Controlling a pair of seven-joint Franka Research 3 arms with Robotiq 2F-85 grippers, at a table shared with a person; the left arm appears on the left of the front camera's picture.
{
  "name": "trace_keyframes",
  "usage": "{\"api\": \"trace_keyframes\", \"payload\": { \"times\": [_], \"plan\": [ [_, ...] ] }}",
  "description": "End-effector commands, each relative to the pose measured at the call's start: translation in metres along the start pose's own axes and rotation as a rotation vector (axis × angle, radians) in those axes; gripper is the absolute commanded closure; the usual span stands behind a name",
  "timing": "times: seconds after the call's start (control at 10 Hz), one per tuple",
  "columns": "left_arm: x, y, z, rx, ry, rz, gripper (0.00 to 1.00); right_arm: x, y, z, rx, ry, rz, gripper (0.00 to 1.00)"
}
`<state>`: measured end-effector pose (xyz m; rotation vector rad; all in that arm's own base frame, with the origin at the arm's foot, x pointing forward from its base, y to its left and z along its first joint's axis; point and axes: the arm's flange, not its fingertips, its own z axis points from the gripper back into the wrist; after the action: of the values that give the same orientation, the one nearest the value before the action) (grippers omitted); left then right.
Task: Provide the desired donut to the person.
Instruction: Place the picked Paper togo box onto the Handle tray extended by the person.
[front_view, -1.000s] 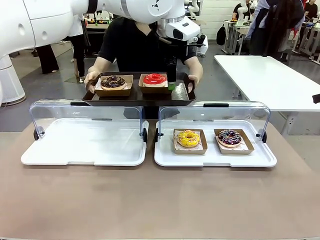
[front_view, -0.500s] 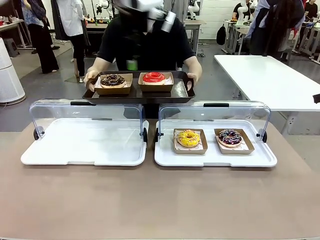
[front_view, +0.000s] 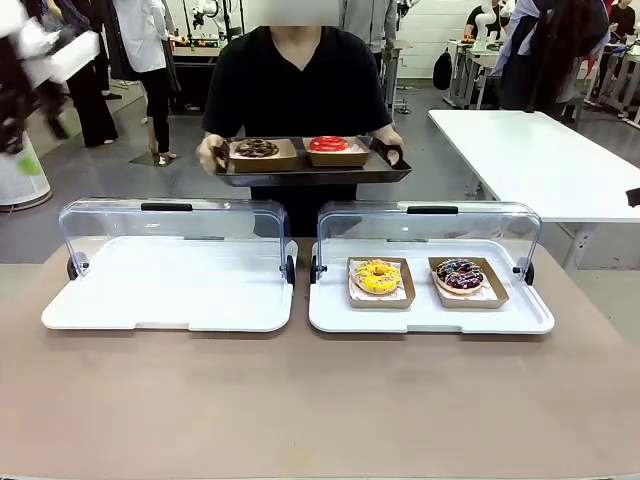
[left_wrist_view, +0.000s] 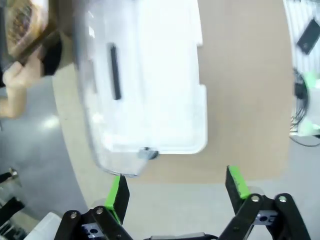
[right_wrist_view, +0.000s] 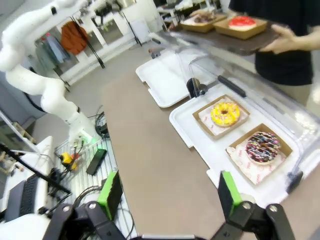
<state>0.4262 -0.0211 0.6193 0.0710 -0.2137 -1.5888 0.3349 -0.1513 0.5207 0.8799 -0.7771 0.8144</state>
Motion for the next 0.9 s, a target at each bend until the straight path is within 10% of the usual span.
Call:
{"api": "trace_keyframes", "payload": {
  "times": [0.0,0.8],
  "plan": [
    [-0.017,-0.023,-0.012,0.014,-0.027,-0.013,0.00,0.001,-0.002,-0.001,0.008,-0.025,0.013,0.00],
    [-0.048,-0.032,-0.015,0.004,-0.042,0.027,0.00,0.001,-0.002,-0.001,0.008,-0.025,0.013,0.00]
  ]
}}
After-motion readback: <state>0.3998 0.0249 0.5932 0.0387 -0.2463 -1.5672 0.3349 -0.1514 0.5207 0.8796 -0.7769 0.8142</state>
